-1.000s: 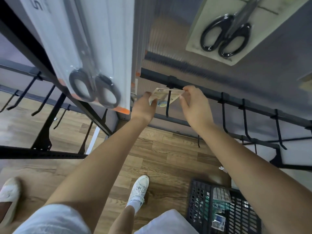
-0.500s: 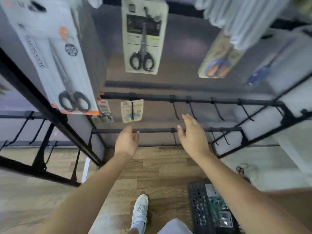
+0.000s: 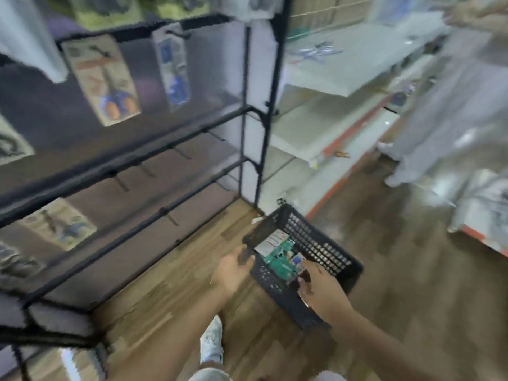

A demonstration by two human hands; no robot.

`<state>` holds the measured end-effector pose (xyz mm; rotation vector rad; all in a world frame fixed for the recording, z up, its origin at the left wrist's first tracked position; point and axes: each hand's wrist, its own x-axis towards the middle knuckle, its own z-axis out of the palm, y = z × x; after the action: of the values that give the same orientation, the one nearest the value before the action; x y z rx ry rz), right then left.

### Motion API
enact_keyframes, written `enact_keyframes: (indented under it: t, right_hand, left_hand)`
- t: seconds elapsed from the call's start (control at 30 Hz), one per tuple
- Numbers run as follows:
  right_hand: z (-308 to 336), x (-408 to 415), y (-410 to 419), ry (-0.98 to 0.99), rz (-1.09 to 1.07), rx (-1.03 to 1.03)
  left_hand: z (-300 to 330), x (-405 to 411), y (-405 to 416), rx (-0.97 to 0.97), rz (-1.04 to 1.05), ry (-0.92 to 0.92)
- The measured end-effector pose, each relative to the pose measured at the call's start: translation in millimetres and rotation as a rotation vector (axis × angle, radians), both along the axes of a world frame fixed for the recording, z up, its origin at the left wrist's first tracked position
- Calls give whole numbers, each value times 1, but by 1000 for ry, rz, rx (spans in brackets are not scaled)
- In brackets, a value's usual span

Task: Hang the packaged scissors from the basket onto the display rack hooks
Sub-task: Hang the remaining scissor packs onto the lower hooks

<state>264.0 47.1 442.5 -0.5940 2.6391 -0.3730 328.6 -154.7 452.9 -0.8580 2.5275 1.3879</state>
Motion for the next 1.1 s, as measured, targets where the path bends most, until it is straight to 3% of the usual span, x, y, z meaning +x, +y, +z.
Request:
enact_keyframes:
  t: [0.23, 0.5, 0.8, 1.1]
  right_hand:
    - [25, -22, 91, 75, -375, -131]
    - [8, -51, 86, 107, -581, -127]
    - [-56, -88, 38, -4, -713, -55]
    - [-176, -90, 27, -168, -657, 65]
  left_hand:
    - [21, -61, 58, -35, -338, 124]
    - [8, -145, 68, -149, -607, 74]
    - [-61, -235, 35, -156, -858, -157]
    - [-189, -251, 22, -420, -1112, -317]
